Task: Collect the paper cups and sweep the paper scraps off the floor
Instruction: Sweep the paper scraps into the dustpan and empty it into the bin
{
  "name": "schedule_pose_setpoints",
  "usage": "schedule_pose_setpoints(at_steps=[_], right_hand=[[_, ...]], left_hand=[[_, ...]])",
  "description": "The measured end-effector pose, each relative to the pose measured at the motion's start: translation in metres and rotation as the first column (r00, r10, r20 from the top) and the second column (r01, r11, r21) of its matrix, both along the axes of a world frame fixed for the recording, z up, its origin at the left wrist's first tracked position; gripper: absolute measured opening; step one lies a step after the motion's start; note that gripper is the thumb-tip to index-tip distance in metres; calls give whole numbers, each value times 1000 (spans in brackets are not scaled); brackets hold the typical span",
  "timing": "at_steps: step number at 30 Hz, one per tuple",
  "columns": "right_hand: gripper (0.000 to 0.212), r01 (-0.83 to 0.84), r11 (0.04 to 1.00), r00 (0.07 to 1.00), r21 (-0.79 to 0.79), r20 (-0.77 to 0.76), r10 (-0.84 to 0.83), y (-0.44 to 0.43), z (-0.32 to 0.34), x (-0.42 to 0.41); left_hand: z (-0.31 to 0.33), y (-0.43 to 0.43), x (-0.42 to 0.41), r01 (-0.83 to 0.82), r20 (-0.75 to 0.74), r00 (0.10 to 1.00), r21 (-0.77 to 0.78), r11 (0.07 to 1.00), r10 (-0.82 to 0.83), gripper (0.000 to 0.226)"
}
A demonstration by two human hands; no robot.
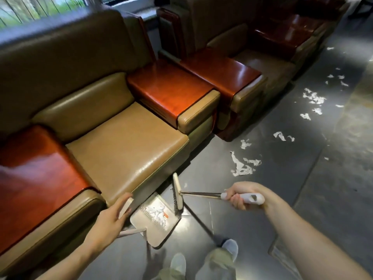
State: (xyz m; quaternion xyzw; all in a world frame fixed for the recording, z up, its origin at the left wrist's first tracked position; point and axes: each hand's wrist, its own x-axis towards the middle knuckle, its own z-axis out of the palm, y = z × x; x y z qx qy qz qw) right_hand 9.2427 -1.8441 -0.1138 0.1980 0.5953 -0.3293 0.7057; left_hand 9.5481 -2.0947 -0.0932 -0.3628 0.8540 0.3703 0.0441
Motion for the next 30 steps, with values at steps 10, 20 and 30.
schedule_pose_setpoints(at_steps=[10, 20, 30], right_hand=[[30, 57, 997, 981, 58, -190, -45, 66, 7, -92], [39, -150, 979, 909, 141, -371, 192, 137, 44, -165], [59, -241, 970, 941, 8, -244, 236, 117, 26, -188]], left_hand=[[-12, 18, -48, -176, -103, 979, 15, 984, 176, 32], [-21, 49, -158, -172, -139, 975, 7, 985, 172, 46], [-4, 70, -188, -96, -85, 992, -49, 994, 92, 47]])
